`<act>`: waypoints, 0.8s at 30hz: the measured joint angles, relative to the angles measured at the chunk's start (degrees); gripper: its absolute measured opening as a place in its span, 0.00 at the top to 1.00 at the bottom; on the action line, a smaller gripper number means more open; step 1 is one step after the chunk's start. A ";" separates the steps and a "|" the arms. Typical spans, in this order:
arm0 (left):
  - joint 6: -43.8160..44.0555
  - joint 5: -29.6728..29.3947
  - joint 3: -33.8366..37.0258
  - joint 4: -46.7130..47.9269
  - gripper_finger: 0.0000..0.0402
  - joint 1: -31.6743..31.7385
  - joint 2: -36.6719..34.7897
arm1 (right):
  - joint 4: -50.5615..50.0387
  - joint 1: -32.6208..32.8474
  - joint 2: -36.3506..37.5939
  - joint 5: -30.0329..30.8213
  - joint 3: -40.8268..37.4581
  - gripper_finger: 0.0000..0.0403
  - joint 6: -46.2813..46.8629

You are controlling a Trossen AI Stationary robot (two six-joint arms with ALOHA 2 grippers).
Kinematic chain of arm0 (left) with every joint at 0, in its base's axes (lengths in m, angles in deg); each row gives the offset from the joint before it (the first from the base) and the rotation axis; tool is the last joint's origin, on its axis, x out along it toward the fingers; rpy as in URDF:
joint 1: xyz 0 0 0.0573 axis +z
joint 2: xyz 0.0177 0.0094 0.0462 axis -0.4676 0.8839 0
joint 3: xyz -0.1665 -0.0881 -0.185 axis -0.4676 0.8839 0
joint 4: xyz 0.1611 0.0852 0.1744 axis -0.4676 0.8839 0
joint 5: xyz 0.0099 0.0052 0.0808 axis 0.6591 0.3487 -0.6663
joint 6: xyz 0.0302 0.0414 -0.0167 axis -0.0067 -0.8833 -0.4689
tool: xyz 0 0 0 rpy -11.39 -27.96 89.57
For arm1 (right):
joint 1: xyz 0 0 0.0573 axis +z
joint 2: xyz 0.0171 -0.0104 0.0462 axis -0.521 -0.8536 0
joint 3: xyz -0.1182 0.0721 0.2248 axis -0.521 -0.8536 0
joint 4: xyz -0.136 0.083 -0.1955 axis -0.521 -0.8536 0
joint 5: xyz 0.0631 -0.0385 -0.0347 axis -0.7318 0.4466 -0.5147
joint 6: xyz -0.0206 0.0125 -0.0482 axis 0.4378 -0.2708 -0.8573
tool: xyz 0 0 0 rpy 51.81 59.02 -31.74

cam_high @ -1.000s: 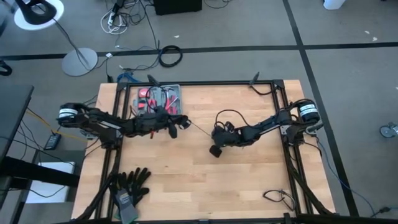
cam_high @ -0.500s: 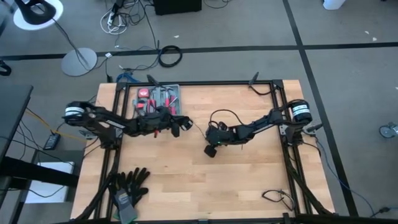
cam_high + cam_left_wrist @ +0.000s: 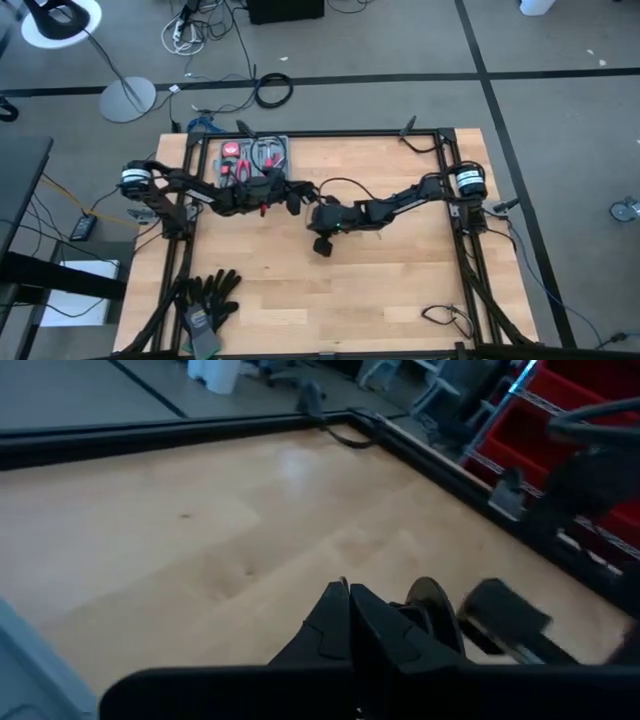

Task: Coil cords
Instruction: Coil the black wire onto the spool

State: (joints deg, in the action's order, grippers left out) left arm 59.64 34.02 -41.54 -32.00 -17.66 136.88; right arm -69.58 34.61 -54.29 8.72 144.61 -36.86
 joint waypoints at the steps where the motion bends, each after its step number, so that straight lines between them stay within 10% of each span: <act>1: -0.15 -0.18 -0.02 0.26 1.00 0.17 0.00 | 1.22 -0.34 0.00 -0.54 0.01 1.00 -0.40; 24: -2.75 3.44 -0.98 10.99 1.00 0.24 0.33 | 9.59 -7.57 2.83 -5.73 -0.05 1.00 -4.90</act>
State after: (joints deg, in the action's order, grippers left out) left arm 56.89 37.46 -42.52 -21.01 -17.42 137.21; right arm -60.00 27.04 -51.46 2.99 144.56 -41.75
